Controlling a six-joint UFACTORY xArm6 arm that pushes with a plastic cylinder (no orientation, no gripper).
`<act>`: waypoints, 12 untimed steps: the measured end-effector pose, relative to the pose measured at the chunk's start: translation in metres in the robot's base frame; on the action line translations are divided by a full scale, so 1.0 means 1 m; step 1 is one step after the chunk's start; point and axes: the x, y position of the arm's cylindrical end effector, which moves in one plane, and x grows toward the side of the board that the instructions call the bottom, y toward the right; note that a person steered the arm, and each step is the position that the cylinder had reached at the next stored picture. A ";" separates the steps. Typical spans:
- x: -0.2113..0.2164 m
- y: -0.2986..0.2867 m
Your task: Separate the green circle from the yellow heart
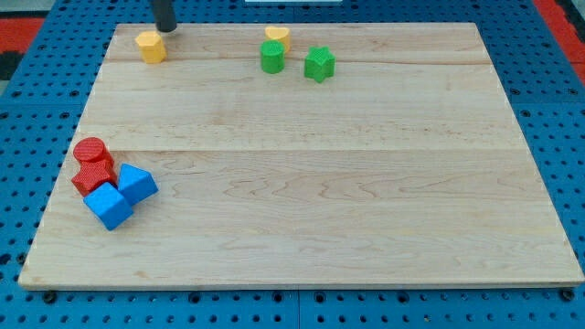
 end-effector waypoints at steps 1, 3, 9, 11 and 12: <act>0.060 -0.003; 0.109 0.032; 0.035 0.165; 0.024 0.260; -0.018 0.241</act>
